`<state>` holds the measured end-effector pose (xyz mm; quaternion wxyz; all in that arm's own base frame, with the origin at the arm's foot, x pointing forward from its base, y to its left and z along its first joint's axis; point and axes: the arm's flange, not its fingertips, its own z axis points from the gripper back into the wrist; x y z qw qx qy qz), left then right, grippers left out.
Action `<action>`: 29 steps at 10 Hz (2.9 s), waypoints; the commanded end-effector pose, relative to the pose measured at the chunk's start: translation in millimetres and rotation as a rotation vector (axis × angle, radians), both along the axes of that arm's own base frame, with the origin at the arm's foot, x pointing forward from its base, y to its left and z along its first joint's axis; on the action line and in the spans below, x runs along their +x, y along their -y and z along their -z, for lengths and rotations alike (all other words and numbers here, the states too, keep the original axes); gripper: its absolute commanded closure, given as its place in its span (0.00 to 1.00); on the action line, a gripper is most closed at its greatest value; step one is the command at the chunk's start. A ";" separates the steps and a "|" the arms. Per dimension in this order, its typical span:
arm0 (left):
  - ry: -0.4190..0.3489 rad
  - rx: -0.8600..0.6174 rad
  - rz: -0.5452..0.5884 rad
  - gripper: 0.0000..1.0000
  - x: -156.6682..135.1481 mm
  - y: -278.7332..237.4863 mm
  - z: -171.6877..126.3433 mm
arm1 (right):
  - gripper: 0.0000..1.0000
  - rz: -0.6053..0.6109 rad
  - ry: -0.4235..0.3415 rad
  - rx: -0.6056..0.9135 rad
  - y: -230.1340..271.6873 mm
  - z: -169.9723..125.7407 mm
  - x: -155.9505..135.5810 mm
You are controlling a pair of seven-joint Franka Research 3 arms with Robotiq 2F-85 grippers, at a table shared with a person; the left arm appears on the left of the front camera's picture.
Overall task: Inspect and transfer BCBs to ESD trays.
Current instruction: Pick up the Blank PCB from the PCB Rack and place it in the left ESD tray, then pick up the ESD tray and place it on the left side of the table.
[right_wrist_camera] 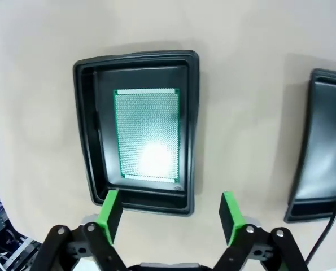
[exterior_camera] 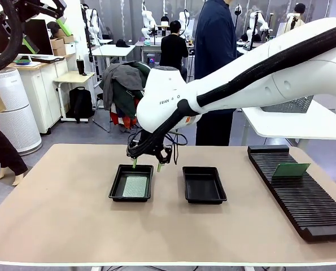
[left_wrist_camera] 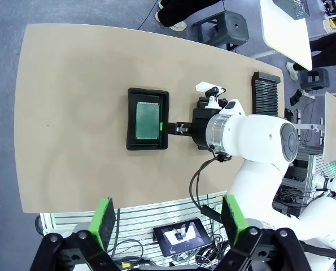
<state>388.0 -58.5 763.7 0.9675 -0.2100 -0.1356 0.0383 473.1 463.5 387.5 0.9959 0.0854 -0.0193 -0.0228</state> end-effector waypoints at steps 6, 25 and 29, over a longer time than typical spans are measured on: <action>0.000 -0.004 -0.004 0.00 0.1 -1.1 0.7 | 0.00 -0.021 -0.031 -0.078 3.3 -8.1 -1.7; -0.005 0.056 0.012 0.00 13.1 20.2 32.2 | 0.00 0.009 -0.041 0.004 27.4 -29.8 -12.1; -0.062 0.171 0.068 0.00 40.3 53.0 101.2 | 0.00 0.069 -0.047 0.183 82.3 -67.9 -33.0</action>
